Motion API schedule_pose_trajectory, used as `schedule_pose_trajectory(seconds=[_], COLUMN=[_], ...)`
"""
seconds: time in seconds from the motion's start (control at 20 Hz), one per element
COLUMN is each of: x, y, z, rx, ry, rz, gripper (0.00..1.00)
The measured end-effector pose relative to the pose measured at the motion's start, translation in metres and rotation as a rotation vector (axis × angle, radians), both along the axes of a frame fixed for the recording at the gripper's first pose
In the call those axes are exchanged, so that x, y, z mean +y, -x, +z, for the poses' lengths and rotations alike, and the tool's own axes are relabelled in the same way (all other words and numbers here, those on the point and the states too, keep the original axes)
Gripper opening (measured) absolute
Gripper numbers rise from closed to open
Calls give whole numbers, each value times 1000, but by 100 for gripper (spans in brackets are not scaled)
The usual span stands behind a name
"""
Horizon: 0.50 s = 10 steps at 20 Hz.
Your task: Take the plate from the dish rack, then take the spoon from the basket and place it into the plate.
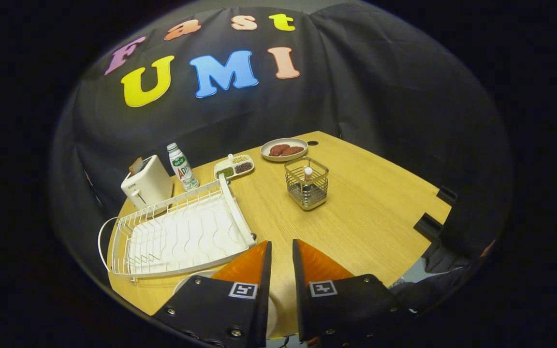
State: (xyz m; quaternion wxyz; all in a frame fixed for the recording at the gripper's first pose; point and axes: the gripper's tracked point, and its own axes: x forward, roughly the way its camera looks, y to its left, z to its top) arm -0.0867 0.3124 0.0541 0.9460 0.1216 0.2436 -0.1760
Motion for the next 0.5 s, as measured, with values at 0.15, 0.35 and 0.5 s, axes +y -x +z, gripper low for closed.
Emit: schedule_pose_trajectory(seconds=[0.15,0.35,0.5], x=[-14,-37,-54], y=[-12,-30,-45], z=[10,22,26], rx=[-4,-9,-13], ry=[49,93,97], rz=[-17,-47,-72], gripper=[25,25,25])
